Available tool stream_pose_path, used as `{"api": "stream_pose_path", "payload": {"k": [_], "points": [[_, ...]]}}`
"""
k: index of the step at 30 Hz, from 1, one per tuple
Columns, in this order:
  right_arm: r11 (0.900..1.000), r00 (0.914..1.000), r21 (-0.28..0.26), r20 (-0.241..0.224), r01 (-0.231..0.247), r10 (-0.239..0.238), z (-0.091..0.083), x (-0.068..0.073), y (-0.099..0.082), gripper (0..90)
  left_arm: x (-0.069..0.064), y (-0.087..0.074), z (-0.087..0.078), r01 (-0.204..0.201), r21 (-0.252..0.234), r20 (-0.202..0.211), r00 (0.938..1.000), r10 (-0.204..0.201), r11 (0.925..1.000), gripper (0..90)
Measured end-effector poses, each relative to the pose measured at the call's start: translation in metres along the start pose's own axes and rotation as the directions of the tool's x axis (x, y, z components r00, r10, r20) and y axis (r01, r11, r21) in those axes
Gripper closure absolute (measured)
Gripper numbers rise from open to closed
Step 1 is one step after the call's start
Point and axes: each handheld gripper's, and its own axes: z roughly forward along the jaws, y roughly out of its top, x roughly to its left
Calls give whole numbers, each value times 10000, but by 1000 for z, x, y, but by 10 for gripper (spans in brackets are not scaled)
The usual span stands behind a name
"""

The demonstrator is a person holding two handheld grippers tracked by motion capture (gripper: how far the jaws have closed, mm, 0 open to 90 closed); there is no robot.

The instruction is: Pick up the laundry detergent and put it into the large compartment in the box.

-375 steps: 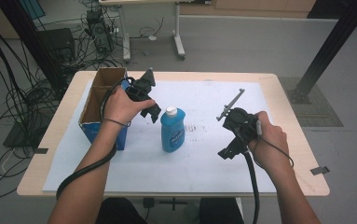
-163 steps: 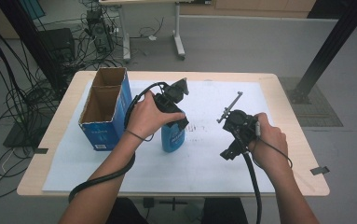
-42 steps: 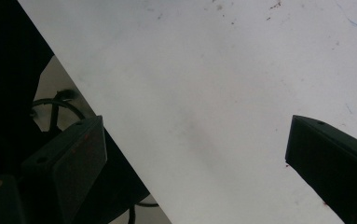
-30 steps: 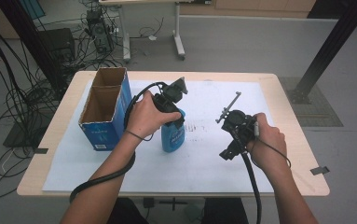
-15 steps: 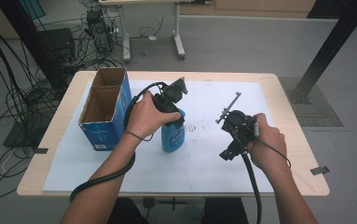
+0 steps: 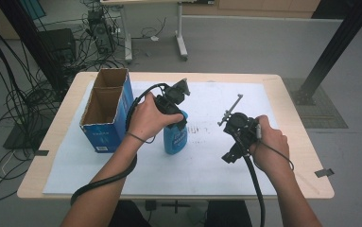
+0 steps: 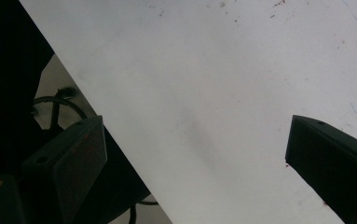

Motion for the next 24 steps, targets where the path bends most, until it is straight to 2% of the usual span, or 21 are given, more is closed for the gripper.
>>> {"api": "stream_pose_path", "payload": {"k": [22,24], "points": [[10000,10000,-24,41,56,-56,0,0,2,51,-1,1,0,-27,99,-44,10000,27,9999,372],[10000,10000,-2,43,71,-71,0,0,2,51,-1,2,0,-117,117,-81,9999,118,9999,372]]}}
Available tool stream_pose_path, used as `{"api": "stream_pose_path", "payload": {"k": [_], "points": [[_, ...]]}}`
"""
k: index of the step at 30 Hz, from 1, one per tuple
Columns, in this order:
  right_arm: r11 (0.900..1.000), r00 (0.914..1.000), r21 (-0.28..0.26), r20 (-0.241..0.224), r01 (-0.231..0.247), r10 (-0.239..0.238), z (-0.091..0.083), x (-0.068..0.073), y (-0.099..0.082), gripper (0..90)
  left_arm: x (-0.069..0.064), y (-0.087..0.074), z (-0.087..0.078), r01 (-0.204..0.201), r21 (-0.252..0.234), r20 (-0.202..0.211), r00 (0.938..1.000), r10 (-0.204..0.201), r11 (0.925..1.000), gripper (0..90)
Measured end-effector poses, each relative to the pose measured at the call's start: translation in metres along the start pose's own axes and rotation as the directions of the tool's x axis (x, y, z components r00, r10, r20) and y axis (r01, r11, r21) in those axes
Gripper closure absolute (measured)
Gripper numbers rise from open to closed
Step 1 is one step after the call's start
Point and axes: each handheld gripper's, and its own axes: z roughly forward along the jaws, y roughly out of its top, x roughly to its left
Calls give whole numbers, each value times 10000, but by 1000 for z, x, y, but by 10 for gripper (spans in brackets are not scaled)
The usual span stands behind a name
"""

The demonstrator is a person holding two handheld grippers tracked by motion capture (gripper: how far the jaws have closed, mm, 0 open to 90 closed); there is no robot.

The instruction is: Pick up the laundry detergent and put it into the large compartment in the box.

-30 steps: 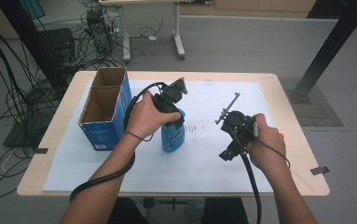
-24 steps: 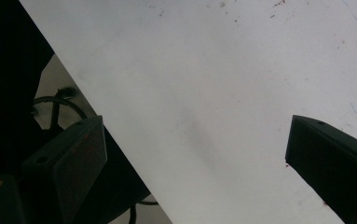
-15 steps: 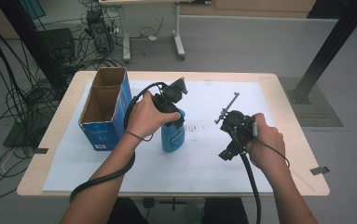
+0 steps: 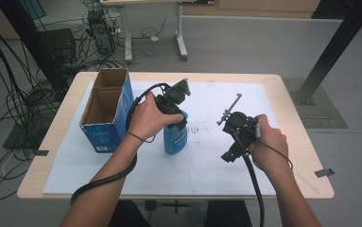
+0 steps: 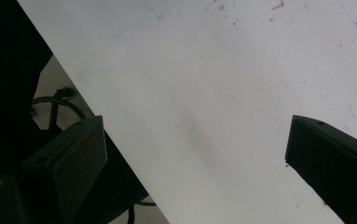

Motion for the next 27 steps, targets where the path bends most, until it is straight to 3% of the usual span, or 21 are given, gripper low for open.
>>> {"api": "stream_pose_path", "payload": {"k": [27], "points": [[9999,9999,-32,-81,-129,128,3,-6,-2,52,1,-1,-2,100,-1,162,9998,-100,9999,375]]}}
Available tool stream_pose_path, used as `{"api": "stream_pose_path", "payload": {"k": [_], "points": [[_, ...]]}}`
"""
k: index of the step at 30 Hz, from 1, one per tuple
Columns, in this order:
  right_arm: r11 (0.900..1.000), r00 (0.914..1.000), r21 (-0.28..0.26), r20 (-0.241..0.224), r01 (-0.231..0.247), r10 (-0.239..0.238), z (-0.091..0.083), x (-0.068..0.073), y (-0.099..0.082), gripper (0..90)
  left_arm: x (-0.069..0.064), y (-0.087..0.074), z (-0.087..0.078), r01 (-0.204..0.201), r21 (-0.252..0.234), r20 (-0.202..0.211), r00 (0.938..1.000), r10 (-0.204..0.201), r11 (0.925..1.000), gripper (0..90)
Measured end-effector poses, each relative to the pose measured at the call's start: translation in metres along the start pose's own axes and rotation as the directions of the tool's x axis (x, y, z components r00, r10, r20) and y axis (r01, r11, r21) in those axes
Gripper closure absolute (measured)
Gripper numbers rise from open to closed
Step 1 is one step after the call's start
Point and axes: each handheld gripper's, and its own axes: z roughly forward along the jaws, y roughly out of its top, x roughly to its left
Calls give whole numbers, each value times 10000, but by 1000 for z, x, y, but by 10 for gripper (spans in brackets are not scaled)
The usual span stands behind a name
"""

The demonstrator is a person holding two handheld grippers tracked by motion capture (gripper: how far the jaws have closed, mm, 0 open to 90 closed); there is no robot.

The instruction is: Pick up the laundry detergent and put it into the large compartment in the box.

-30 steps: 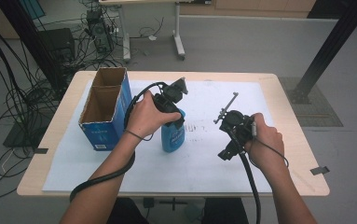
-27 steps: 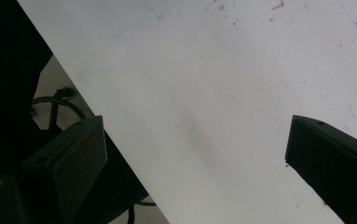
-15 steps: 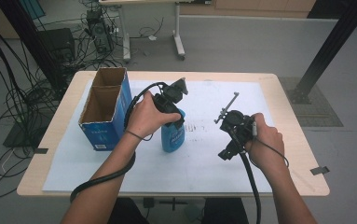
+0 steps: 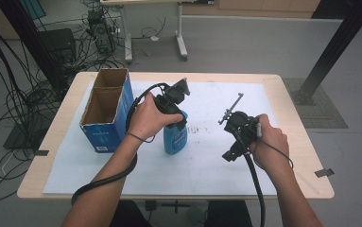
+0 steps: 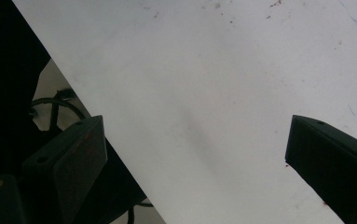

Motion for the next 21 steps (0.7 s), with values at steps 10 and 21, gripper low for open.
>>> {"api": "stream_pose_path", "payload": {"k": [10,21], "points": [[10000,10000,-22,78,-20,21,-1,-1,-1,52,-4,4,-16,-58,-134,-105,9999,57,9999,375],[10000,9999,-67,133,39,-38,-3,2,-1,53,-12,13,-59,-191,-569,-338,9993,172,9982,375]]}}
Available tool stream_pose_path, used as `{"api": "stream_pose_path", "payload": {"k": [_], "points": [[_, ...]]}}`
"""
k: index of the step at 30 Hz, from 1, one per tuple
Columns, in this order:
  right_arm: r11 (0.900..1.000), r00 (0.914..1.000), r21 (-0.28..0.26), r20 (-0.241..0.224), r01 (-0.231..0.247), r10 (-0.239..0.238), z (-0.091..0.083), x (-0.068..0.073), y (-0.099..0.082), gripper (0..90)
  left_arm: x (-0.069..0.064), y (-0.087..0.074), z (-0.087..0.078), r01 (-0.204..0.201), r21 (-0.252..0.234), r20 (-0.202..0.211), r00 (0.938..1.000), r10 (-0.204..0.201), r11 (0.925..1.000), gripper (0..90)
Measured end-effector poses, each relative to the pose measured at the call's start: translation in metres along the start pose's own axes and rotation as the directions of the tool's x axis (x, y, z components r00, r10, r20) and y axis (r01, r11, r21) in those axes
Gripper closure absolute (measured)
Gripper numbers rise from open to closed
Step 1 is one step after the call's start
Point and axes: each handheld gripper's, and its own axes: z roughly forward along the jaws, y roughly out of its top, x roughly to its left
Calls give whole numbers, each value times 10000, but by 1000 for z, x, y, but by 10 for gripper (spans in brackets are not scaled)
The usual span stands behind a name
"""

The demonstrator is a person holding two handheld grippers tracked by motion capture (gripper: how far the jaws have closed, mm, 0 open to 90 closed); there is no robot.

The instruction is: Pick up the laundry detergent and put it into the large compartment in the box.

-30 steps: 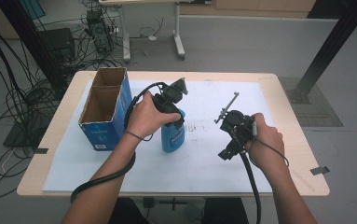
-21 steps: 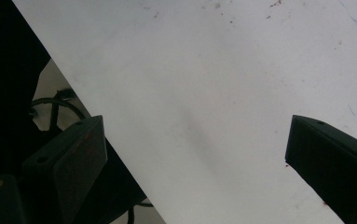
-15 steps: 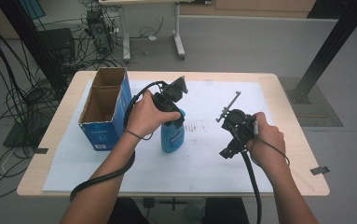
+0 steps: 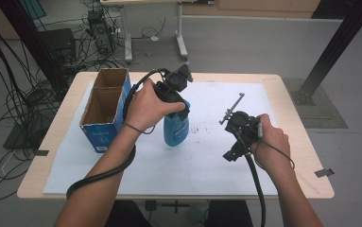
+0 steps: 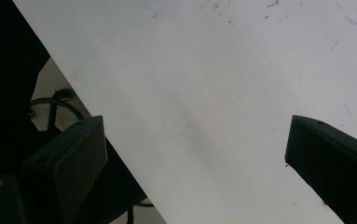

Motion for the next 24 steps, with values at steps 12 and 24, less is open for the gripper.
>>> {"api": "stream_pose_path", "payload": {"k": [12,24], "points": [[9998,9998,20,102,190,-190,-3,4,2,53,-2,13,-47,53,-448,-119,9999,-58,9990,375],[9995,9994,27,126,326,-327,-9,6,4,53,-5,27,-92,-58,-741,-29,10000,56,9972,375]]}}
